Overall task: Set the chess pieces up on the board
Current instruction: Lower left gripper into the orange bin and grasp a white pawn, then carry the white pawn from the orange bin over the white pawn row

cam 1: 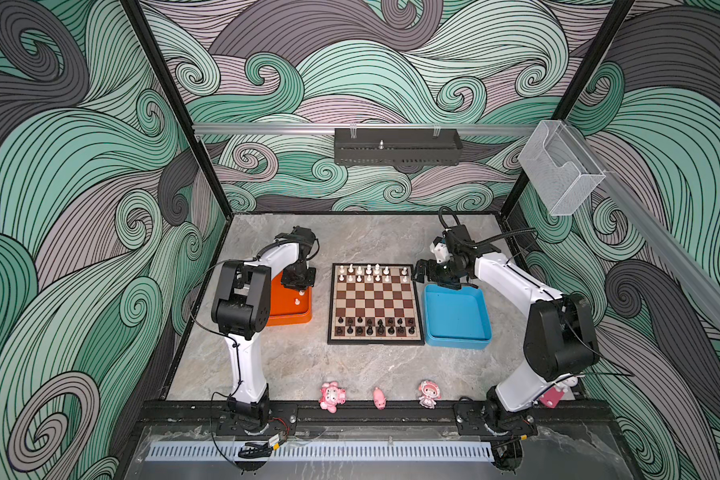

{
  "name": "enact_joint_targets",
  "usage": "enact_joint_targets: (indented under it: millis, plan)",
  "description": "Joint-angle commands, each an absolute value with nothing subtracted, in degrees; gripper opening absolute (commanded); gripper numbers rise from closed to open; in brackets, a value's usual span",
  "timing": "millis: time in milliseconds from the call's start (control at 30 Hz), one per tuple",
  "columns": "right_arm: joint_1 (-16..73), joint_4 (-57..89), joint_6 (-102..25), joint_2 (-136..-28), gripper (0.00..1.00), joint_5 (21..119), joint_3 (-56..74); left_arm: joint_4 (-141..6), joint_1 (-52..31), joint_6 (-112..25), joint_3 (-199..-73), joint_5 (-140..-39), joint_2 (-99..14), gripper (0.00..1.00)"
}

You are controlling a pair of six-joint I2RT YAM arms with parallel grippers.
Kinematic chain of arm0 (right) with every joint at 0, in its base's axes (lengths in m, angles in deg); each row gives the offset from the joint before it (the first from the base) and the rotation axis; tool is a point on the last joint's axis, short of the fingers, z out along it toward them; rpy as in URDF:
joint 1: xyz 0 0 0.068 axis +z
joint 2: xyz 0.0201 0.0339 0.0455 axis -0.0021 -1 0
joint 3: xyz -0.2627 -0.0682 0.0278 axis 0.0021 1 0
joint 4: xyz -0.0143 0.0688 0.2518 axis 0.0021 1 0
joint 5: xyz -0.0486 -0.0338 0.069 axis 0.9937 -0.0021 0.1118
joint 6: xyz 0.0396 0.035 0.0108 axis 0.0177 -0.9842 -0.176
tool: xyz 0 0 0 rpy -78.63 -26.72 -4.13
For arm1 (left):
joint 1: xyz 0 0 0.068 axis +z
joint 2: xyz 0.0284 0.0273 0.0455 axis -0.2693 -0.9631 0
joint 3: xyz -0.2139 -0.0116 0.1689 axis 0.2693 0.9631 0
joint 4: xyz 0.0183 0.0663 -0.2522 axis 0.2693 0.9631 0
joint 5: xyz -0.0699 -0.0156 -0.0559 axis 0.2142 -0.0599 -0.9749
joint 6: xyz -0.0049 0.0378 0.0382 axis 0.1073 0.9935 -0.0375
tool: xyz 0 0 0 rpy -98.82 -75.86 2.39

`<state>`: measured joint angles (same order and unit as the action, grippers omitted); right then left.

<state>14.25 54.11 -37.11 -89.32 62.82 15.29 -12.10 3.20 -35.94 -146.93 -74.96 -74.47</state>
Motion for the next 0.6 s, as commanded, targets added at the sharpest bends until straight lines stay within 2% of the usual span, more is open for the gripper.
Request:
enact_joint_targets:
  millis: [0, 267, 400, 567]
  plan:
    - [13.81, 54.31, -36.39, -87.74, 0.99, 62.13, 15.27, -10.74, 3.05, -35.71, -147.74, -74.66, -74.93, 0.08]
    - [13.82, 54.61, -36.13, -87.55, 0.99, 62.13, 14.69, -0.02, 2.73, -40.15, -155.12, -70.07, -72.2, 0.03]
    - [13.63, 54.95, -36.04, -87.55, 0.99, 61.78, 14.21, 10.93, 0.17, -42.93, -163.33, -66.62, -72.32, 0.03]
    - [13.49, 54.95, -36.47, -87.16, 0.99, 61.43, 14.21, 20.81, -5.72, -45.79, -177.92, -67.0, -77.02, 0.02]
